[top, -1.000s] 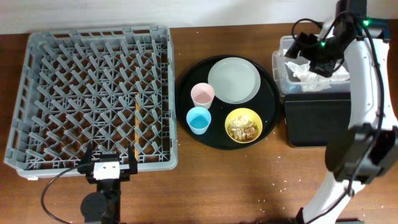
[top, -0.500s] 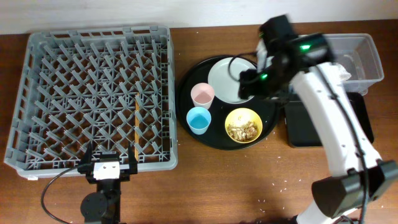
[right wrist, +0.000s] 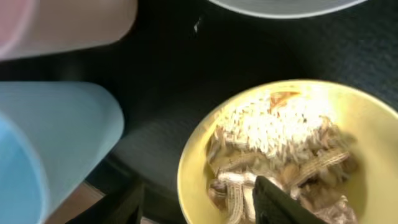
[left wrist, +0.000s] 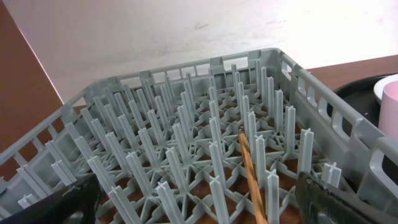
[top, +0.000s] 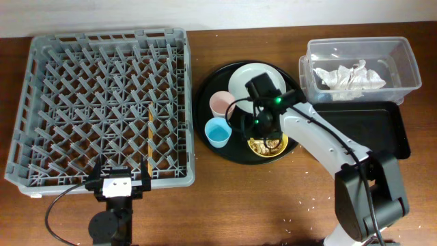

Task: Sort waste into correct bins and load items into the dishwasher rack
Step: 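Reach right gripper to the yellow bowl and grip its rim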

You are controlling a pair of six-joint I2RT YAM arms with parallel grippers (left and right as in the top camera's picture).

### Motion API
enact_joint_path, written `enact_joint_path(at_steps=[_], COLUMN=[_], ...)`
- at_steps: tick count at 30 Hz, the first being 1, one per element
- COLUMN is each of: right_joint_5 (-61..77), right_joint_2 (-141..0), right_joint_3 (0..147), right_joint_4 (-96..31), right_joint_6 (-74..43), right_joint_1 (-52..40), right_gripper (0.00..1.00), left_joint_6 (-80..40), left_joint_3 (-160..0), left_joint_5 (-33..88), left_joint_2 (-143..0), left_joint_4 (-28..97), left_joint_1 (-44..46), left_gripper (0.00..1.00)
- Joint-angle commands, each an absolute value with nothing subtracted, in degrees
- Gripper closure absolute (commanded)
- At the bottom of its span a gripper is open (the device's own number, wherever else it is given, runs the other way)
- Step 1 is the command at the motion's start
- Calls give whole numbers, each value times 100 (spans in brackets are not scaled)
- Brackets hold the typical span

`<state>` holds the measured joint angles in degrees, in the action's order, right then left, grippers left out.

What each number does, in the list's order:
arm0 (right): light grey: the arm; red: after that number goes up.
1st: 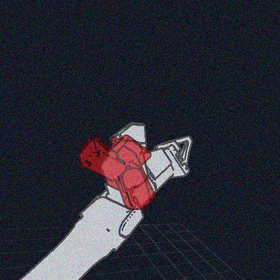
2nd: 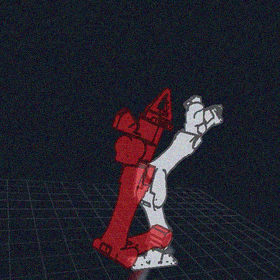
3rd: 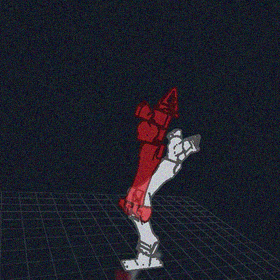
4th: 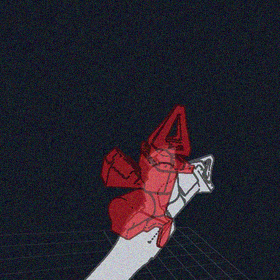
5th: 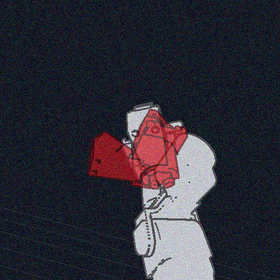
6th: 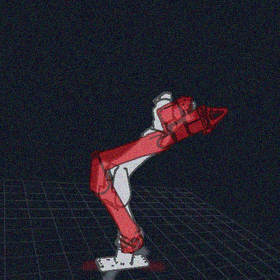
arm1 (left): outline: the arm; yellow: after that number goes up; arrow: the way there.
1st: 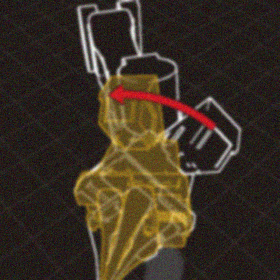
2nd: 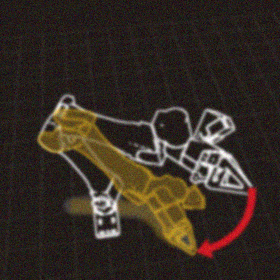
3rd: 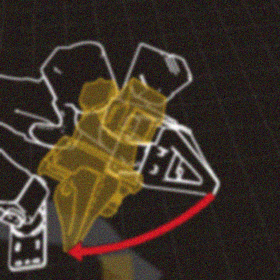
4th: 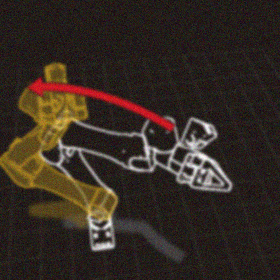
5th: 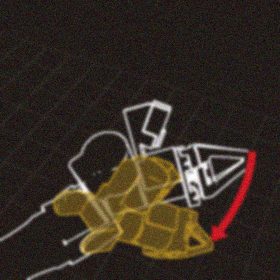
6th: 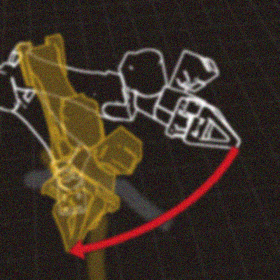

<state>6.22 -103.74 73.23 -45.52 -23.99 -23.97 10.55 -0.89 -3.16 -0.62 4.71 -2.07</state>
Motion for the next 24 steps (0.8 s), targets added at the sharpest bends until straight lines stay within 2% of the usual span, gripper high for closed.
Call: enact_joint_path(at_steps=[1, 9, 11, 14, 16, 21, 24], right_joint_5=[482, 447, 451, 445, 449, 445, 438], right_joint_2=[-10401, -10884, -10932, -10940, -10938, -10916, -10879], right_joint_3=[7032, 7002, 7000, 7002, 7006, 7041, 7201], right_joint_4=[-4241, -4084, -4088, -4086, -4086, -4163, -4353], right_joint_6=[-2480, -2563, -2563, -2604, -2604, -2602, -2598], right_joint_1=[-2447, -2449, -2449, -2447, -2447, -2429, -2429], right_gripper=[46, 52, 57, 72, 78, 78, 69], left_joint_6=[1144, 1144, 1144, 1144, 1144, 1144, 1144], left_joint_3=[-51, -51, -51, -51, -54, -54, -51], left_joint_5=[-255, -252, -252, -255, -252, -252, -252], left_joint_2=[-30, -30, -30, -30, -30, -30, -30], left_joint_4=[462, 462, 462, 462, 462, 462, 462], left_joint_1=[-246, -246, -246, -246, -246, -246, -246], left_gripper=[1, 1, 1, 1, 1, 1, 1])
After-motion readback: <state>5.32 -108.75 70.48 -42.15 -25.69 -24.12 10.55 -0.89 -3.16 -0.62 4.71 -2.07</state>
